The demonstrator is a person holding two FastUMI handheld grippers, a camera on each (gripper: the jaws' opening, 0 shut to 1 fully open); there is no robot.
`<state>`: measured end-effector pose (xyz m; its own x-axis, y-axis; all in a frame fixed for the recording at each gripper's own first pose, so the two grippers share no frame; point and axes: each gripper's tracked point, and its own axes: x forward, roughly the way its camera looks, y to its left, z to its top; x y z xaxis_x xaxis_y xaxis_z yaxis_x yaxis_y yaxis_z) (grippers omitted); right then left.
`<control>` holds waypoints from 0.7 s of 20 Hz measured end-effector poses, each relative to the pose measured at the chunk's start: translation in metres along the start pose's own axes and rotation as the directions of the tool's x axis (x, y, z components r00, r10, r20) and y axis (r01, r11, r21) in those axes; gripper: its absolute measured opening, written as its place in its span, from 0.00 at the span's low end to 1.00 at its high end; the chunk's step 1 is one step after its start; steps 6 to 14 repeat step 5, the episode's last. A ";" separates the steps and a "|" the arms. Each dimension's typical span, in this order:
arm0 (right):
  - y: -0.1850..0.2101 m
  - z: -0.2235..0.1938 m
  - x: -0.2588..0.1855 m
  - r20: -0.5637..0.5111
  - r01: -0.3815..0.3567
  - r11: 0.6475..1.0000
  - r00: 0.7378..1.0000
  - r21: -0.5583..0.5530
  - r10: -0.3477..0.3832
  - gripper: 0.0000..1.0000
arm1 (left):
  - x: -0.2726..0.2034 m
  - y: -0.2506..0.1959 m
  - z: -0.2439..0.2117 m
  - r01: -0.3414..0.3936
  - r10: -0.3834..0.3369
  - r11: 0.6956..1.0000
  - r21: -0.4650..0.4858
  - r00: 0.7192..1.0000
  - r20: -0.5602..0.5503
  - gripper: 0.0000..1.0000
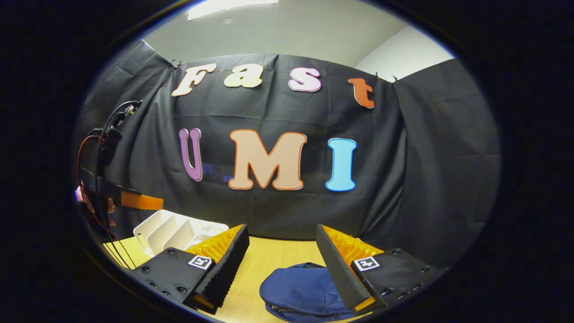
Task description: Open the schoolbag, grab two books from the bookshelf and put them into the schoolbag.
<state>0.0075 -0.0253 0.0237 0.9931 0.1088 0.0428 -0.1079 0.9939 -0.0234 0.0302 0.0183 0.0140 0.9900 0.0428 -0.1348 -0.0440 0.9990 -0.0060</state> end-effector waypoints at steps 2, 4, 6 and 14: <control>-0.008 0.002 -0.004 0.003 0.036 0.999 0.999 -0.007 -0.036 0.92 | 0.001 -0.007 -0.003 0.023 -0.023 1.000 0.006 1.000 -0.015 0.94; -0.013 0.004 -0.006 0.008 0.066 0.998 0.998 -0.010 -0.066 0.92 | 0.007 -0.015 -0.003 0.051 -0.051 0.999 0.013 0.998 -0.024 0.94; -0.015 0.003 -0.008 0.007 0.076 0.997 0.997 -0.012 -0.076 0.92 | 0.008 -0.017 -0.003 0.061 -0.061 0.998 0.015 0.998 -0.025 0.94; -0.015 0.003 -0.008 0.007 0.076 0.997 0.997 -0.012 -0.076 0.92 | 0.008 -0.017 -0.003 0.061 -0.061 0.998 0.015 0.998 -0.025 0.94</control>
